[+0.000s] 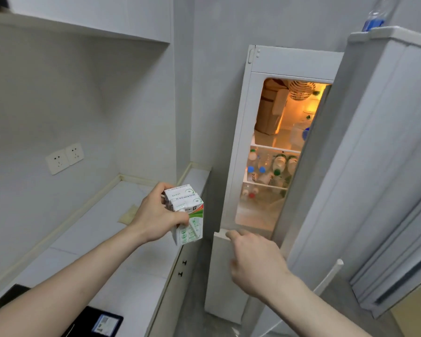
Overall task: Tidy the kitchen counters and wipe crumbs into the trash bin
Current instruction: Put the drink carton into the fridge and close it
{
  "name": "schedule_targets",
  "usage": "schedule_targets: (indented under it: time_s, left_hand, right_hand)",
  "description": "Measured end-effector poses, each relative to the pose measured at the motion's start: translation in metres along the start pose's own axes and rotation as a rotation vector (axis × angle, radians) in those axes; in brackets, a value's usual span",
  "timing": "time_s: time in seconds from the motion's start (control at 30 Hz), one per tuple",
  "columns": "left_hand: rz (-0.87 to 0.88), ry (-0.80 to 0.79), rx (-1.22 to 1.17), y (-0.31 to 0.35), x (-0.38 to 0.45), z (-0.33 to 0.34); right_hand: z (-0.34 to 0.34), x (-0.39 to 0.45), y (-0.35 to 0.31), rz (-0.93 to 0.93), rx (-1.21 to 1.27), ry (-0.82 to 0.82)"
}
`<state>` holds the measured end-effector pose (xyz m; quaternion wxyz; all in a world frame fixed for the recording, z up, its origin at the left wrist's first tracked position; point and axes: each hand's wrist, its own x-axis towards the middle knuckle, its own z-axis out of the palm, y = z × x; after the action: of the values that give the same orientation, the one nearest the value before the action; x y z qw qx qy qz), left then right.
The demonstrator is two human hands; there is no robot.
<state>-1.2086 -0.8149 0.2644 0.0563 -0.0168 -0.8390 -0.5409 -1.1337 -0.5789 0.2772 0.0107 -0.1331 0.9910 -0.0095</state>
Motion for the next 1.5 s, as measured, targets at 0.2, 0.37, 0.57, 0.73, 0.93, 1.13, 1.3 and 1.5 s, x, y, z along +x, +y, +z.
schedule_targets:
  time_s: [0.2,0.37,0.57,0.73,0.93,1.13,1.3,1.5]
  left_hand:
    - [0.026,-0.038,-0.015,0.015,-0.018,0.023]
    - [0.035,-0.092,-0.026,0.03,-0.011,0.044]
    - [0.068,-0.166,-0.077,0.051,0.021,0.071]
    - [0.149,-0.243,-0.103,0.075,0.064,0.096]
    - [0.237,-0.328,-0.096,0.099,0.135,0.124]
    - [0.262,-0.411,-0.075,0.124,0.219,0.158]
    - [0.272,-0.42,-0.044,0.138,0.277,0.187]
    - [0.254,-0.377,-0.051,0.153,0.333,0.22]
  right_hand:
    - [0.014,-0.035,0.031,0.184,0.244,0.078]
    - [0.021,-0.036,0.057,0.297,0.649,0.268]
    - [0.012,-0.015,0.081,0.355,0.837,0.521]
    - [-0.006,0.022,0.112,0.357,0.88,0.598]
    - [-0.029,0.076,0.151,0.343,0.905,0.696]
    - [-0.057,0.134,0.187,0.381,0.939,0.744]
    - [-0.071,0.179,0.218,0.422,1.057,0.661]
    - [-0.081,0.234,0.257,0.434,1.055,0.587]
